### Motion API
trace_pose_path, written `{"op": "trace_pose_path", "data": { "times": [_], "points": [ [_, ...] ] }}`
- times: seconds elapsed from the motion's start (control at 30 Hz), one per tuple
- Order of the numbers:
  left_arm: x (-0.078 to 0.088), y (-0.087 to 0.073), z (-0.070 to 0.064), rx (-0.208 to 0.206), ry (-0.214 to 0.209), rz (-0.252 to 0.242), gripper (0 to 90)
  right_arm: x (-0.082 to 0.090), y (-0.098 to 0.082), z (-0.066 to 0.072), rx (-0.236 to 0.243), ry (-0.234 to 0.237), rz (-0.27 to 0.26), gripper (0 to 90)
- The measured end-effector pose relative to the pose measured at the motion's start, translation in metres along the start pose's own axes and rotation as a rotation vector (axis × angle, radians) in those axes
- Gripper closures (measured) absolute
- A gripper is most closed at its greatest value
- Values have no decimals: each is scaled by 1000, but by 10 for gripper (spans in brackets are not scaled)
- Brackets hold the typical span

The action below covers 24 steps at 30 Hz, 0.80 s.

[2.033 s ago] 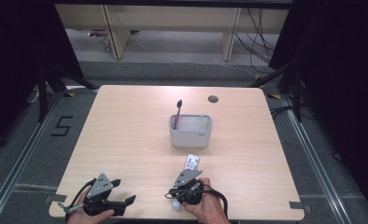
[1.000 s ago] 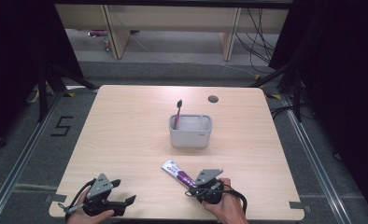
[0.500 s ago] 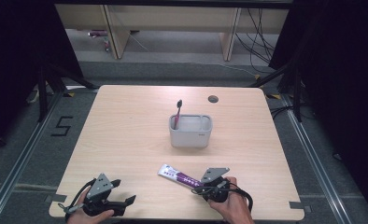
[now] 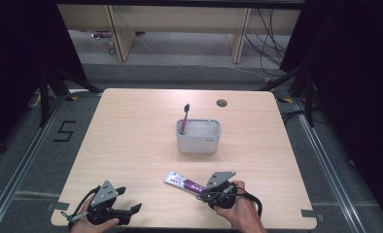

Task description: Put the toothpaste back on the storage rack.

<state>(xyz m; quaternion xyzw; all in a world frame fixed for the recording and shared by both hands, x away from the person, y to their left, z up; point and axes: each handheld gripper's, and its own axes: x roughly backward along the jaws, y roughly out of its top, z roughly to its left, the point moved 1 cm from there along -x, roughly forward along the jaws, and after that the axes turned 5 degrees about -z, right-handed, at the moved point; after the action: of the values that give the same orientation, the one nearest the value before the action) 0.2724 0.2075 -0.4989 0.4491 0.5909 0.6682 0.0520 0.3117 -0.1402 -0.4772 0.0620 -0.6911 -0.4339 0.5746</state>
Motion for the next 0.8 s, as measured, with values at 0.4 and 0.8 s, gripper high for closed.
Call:
{"op": "trace_pose_path", "data": {
  "times": [0.4, 0.8],
  "points": [
    [0, 0, 0, 2, -4, -4, 183, -7, 30, -4, 40, -27, 139, 537],
    [-2, -1, 1, 20, 2, -12, 186, -21, 48, -12, 50, -14, 242, 461]
  ]
}}
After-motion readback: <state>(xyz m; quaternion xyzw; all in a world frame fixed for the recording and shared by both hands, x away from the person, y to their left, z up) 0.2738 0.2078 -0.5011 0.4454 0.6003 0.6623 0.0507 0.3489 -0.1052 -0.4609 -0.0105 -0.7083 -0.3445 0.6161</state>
